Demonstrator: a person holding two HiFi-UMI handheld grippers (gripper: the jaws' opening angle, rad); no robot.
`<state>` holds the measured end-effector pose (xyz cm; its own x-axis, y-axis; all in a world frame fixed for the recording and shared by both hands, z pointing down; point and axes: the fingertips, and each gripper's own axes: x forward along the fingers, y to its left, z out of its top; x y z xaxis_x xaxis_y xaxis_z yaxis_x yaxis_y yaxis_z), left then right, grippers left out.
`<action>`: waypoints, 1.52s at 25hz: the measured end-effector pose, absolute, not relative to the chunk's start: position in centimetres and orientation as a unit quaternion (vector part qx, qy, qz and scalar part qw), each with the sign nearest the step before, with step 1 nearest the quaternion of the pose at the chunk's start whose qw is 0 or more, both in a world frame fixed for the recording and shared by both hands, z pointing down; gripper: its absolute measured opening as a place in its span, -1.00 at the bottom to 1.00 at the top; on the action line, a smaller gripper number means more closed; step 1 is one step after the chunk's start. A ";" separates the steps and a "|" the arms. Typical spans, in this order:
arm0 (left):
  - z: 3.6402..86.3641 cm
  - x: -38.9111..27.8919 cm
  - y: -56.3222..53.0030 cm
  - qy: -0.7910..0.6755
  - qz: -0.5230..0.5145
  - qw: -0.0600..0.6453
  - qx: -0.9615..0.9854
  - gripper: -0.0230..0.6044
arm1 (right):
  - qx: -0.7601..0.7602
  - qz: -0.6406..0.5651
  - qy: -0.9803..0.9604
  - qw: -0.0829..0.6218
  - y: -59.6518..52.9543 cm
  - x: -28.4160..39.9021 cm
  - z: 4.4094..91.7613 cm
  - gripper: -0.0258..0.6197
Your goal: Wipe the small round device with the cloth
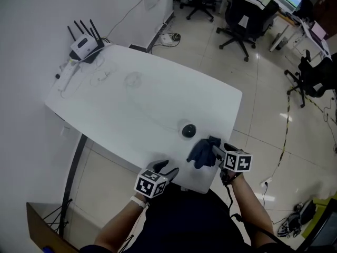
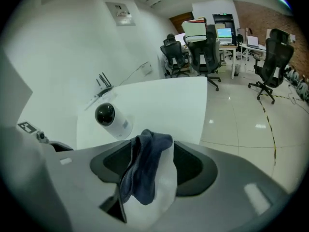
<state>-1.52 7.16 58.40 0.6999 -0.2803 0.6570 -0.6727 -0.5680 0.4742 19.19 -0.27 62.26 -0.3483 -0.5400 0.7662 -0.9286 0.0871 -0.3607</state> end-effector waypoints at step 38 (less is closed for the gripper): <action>48.3 1.2 10.8 -0.414 0.133 0.241 0.868 -0.92 | 0.416 0.140 -0.896 0.072 8.9 9.3 44.2 -0.88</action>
